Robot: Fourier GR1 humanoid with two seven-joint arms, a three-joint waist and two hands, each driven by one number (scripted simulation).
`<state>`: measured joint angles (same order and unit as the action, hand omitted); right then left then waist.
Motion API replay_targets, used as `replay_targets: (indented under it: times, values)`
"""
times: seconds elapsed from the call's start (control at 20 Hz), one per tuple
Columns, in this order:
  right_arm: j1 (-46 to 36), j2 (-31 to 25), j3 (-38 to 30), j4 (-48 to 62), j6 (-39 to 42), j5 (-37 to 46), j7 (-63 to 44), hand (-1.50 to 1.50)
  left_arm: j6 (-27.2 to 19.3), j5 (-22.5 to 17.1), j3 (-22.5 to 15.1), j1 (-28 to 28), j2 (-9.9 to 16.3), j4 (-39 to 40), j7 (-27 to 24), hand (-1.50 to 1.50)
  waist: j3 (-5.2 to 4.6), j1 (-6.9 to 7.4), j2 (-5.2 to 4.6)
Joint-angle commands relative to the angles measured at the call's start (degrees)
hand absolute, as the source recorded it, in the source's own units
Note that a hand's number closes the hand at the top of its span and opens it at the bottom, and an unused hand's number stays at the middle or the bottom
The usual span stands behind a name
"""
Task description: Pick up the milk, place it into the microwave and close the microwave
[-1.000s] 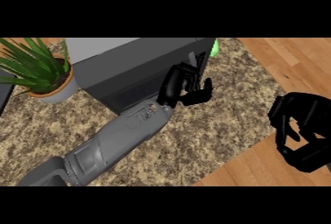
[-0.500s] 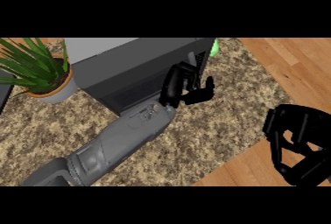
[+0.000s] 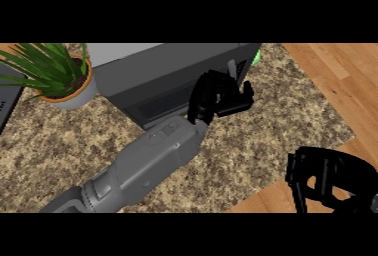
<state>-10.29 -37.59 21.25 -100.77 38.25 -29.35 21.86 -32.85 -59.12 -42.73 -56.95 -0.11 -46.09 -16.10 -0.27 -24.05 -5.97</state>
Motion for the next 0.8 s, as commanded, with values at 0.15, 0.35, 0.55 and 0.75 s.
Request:
replay_targets:
  times: [0.15, 0.35, 0.55, 0.75]
  values:
    - [4.0, 1.9, 2.2, -3.8, -1.8, 0.3, 0.2, 1.50, 5.9, -6.8, 5.8, 3.2, 0.1, 5.1, -1.7, 1.50, -0.20, 3.47, 0.19]
    - [6.6, 2.6, 3.2, -6.2, -3.5, 1.1, 0.1, 1.50, 10.5, -8.0, 4.4, 4.8, 0.7, 6.8, -2.9, 1.50, -0.19, 4.54, 0.30]
    - [9.1, 3.7, 4.7, -8.7, -5.5, 2.5, -0.2, 1.50, 14.5, -9.6, 4.1, 5.2, 1.7, 7.9, -3.5, 1.50, -0.21, 5.45, 0.58]
    - [11.0, 5.2, 5.9, -11.2, -8.0, 3.8, -0.6, 1.50, 18.3, -10.5, 3.0, 6.2, 2.1, 9.1, -4.5, 1.50, -0.23, 6.44, 0.57]
